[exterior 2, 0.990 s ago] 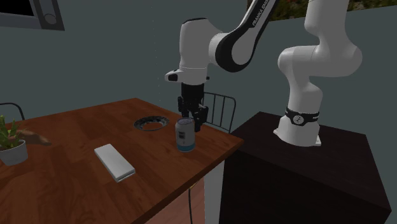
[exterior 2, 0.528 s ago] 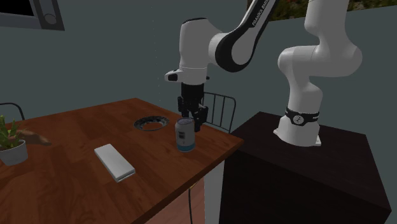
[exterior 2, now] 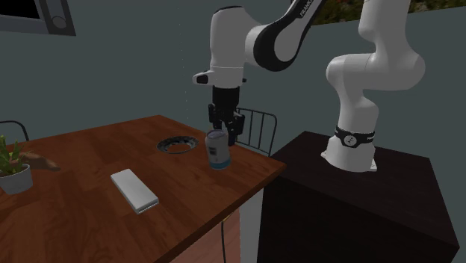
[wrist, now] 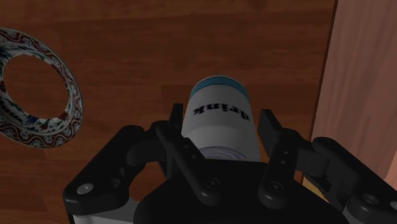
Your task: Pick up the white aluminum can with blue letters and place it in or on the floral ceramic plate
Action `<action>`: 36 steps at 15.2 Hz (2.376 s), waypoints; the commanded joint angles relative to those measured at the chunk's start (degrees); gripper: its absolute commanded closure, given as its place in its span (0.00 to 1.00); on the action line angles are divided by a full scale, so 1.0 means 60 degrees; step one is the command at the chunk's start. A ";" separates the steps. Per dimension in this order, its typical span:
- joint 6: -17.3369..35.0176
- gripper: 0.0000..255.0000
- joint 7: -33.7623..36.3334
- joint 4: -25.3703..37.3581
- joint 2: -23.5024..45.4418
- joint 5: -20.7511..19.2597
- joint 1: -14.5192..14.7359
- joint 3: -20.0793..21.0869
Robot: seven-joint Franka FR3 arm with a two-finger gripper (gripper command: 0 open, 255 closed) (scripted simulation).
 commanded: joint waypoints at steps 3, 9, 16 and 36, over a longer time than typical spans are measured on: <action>-0.0616 1.00 0.0181 0.0149 -0.0507 -0.0274 -0.0009 0.0036; -0.1493 1.00 0.0336 0.0434 -0.1140 -0.0534 -0.0037 0.0127; -0.2026 1.00 -0.0847 0.1499 -0.0686 -0.0157 -0.0313 -0.0423; -0.3408 1.00 -0.5941 0.6993 0.4068 0.3477 -0.3008 -0.1174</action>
